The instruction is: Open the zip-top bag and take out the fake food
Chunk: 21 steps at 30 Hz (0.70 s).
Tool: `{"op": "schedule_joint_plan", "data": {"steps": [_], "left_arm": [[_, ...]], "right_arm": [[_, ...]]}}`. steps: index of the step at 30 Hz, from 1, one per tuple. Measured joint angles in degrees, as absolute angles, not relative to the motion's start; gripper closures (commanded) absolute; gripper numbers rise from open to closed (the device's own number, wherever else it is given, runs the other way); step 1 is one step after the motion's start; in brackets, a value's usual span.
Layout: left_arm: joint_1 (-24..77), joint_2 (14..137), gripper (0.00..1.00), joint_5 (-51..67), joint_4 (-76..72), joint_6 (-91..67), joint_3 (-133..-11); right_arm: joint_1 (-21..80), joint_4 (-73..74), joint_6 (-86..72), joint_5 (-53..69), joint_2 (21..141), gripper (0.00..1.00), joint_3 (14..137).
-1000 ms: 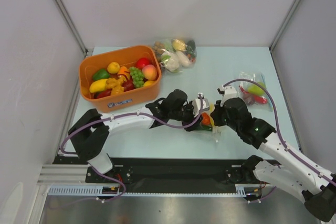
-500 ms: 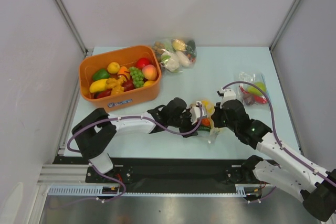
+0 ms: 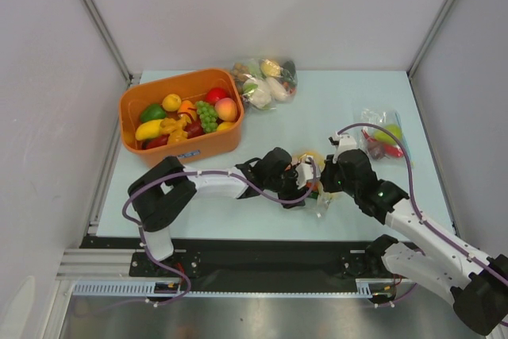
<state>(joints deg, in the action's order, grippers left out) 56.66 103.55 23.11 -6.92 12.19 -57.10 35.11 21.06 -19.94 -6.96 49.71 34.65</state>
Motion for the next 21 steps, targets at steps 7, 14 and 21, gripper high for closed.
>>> {"op": "schedule_joint_plan", "data": {"steps": [7, 14, 21], "left_arm": [[56.66, 106.28, 0.38, 22.52, -7.90, 13.58, -59.05], [56.73, 109.27, 0.48, 20.40, -8.08, 14.09, -58.94], [56.84, 109.03, 0.87, 20.10, -8.29, 15.09, -58.57]], "right_arm": [[33.69, 19.77, -19.94, -4.54, 49.47, 1.00, 33.74], [32.95, 19.35, -19.92, -2.96, 49.32, 1.00, 33.58], [32.08, 18.94, -19.92, -1.96, 48.75, 1.00, 33.19]]}}
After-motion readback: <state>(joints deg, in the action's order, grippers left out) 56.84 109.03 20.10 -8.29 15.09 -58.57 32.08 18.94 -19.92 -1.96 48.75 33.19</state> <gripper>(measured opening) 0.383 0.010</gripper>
